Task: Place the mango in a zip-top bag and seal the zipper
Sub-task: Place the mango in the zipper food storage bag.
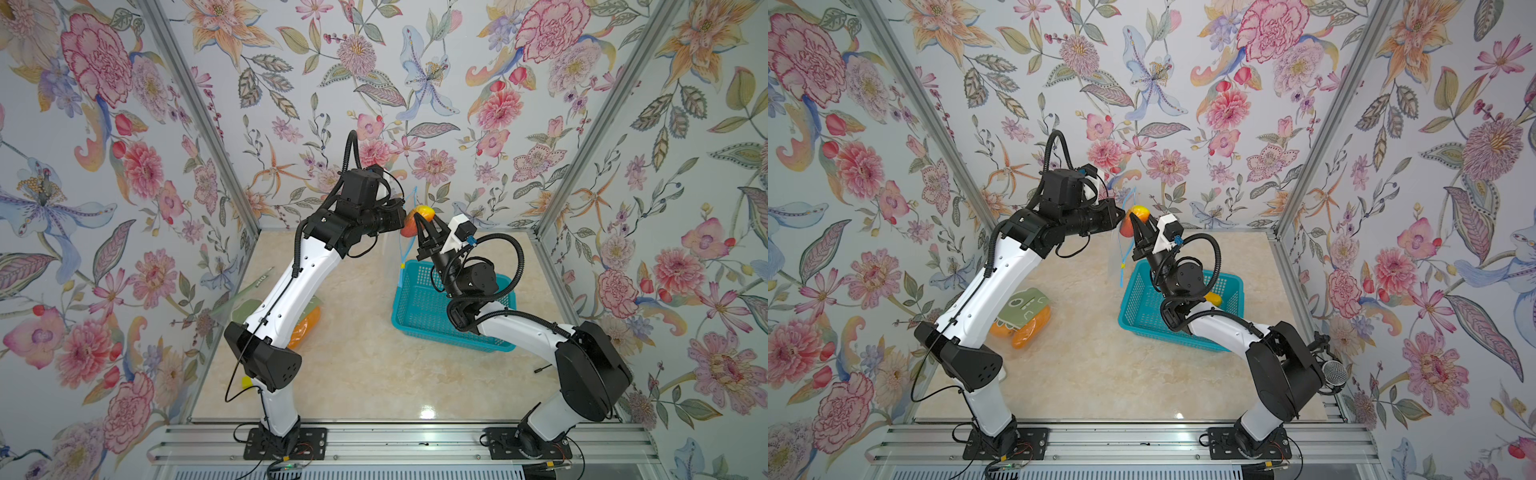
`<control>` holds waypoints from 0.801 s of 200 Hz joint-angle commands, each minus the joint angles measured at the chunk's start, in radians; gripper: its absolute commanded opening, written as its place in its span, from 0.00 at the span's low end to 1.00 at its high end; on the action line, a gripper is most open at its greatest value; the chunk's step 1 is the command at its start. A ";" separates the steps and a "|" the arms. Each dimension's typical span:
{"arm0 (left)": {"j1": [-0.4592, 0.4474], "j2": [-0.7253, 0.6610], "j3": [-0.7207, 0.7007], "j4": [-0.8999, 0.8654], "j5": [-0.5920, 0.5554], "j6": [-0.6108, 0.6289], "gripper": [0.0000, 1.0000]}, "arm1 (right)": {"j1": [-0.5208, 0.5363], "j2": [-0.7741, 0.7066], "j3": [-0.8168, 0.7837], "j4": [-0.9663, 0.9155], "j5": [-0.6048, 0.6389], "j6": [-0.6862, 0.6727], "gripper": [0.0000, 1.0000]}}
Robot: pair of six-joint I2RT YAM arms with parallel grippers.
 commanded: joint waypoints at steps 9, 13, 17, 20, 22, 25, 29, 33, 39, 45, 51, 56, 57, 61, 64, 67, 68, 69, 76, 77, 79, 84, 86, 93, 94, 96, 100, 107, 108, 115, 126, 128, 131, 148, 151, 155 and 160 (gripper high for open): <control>-0.011 0.008 0.025 0.003 0.086 -0.031 0.00 | 0.004 0.029 0.040 0.086 -0.049 -0.041 0.00; -0.010 0.009 0.025 0.002 0.088 -0.033 0.00 | 0.004 0.030 0.039 0.095 -0.054 -0.041 0.00; -0.010 0.010 0.025 0.002 0.090 -0.034 0.00 | 0.004 0.033 0.039 0.106 -0.055 -0.038 0.00; -0.010 0.012 0.025 0.002 0.092 -0.036 0.00 | 0.004 0.034 0.038 0.115 -0.055 -0.034 0.00; -0.010 0.012 0.025 0.001 0.092 -0.036 0.00 | 0.004 0.035 0.037 0.121 -0.054 -0.031 0.00; -0.009 0.014 0.025 0.001 0.094 -0.037 0.00 | 0.003 0.036 0.036 0.130 -0.054 -0.028 0.00; -0.009 0.014 0.025 0.002 0.098 -0.041 0.00 | 0.004 0.038 0.036 0.144 -0.050 -0.023 0.00; -0.009 0.015 0.025 0.003 0.101 -0.045 0.00 | 0.004 0.041 0.035 0.158 -0.044 -0.017 0.00; -0.007 0.016 0.025 0.008 0.110 -0.049 0.00 | 0.005 0.048 0.036 0.176 -0.035 -0.006 0.00; -0.007 0.016 0.025 0.013 0.118 -0.052 0.00 | 0.003 0.057 0.040 0.196 -0.029 0.007 0.00; -0.007 0.015 0.025 0.018 0.123 -0.057 0.00 | 0.004 0.069 0.046 0.217 -0.025 0.020 0.00; -0.007 0.013 0.025 0.020 0.126 -0.060 0.00 | 0.004 0.081 0.053 0.234 -0.023 0.032 0.00; -0.007 0.013 0.025 0.020 0.126 -0.060 0.00 | 0.003 0.083 0.054 0.237 -0.023 0.035 0.00; -0.007 0.013 0.025 0.021 0.130 -0.062 0.00 | 0.004 0.094 0.059 0.249 -0.023 0.046 0.00; -0.007 0.011 0.025 0.022 0.132 -0.062 0.00 | 0.004 0.102 0.064 0.256 -0.023 0.054 0.00; -0.007 0.011 0.025 0.022 0.132 -0.064 0.00 | 0.005 0.110 0.070 0.261 -0.025 0.061 0.00; -0.007 0.011 0.025 0.023 0.132 -0.065 0.00 | 0.005 0.113 0.072 0.263 -0.025 0.063 0.00; -0.007 0.011 0.025 0.022 0.132 -0.066 0.00 | 0.006 0.115 0.074 0.265 -0.025 0.065 0.00; -0.007 0.010 0.025 0.020 0.133 -0.067 0.00 | 0.009 0.131 0.088 0.264 -0.026 0.077 0.00; -0.007 0.010 0.025 0.021 0.133 -0.067 0.00 | 0.009 0.132 0.091 0.263 -0.027 0.078 0.00; -0.007 0.010 0.024 0.020 0.133 -0.067 0.00 | 0.010 0.137 0.094 0.261 -0.028 0.079 0.00; -0.007 0.009 0.025 0.019 0.134 -0.067 0.00 | 0.013 0.146 0.104 0.252 -0.031 0.078 0.00; -0.007 0.009 0.025 0.019 0.132 -0.067 0.00 | 0.015 0.149 0.106 0.247 -0.030 0.078 0.00; -0.007 0.007 0.025 0.020 0.131 -0.067 0.00 | 0.021 0.155 0.111 0.227 -0.029 0.072 0.00; -0.008 0.007 0.025 0.020 0.131 -0.067 0.00 | 0.021 0.155 0.111 0.225 -0.029 0.071 0.00; -0.007 0.007 0.025 0.021 0.131 -0.067 0.00 | 0.022 0.155 0.111 0.220 -0.029 0.070 0.00; -0.007 0.006 0.025 0.022 0.130 -0.067 0.00 | 0.025 0.156 0.110 0.208 -0.029 0.065 0.00; -0.007 0.007 0.024 0.026 0.130 -0.066 0.00 | 0.028 0.151 0.102 0.186 -0.024 0.059 0.00; -0.007 0.007 0.024 0.026 0.131 -0.067 0.00 | 0.028 0.150 0.101 0.182 -0.024 0.059 0.00; -0.007 0.010 0.024 0.029 0.131 -0.067 0.00 | 0.032 0.141 0.087 0.162 -0.022 0.056 0.00; -0.005 0.015 0.025 0.040 0.140 -0.069 0.00 | 0.035 0.126 0.064 0.127 -0.018 0.050 0.00; -0.005 0.016 0.024 0.042 0.141 -0.070 0.00 | 0.036 0.124 0.060 0.121 -0.017 0.047 0.00; -0.005 0.016 0.024 0.046 0.144 -0.071 0.00 | 0.037 0.121 0.055 0.111 -0.015 0.043 0.00; -0.004 0.018 0.028 0.064 0.158 -0.077 0.00 | 0.040 0.115 0.035 0.060 -0.013 0.026 0.00; -0.004 0.019 0.030 0.067 0.161 -0.079 0.00 | 0.041 0.115 0.034 0.048 -0.015 0.020 0.00; -0.005 0.020 0.032 0.069 0.166 -0.079 0.00 | 0.040 0.116 0.032 0.031 -0.017 0.013 0.00; -0.004 0.021 0.035 0.069 0.169 -0.079 0.00 | 0.040 0.116 0.033 0.006 -0.017 0.001 0.00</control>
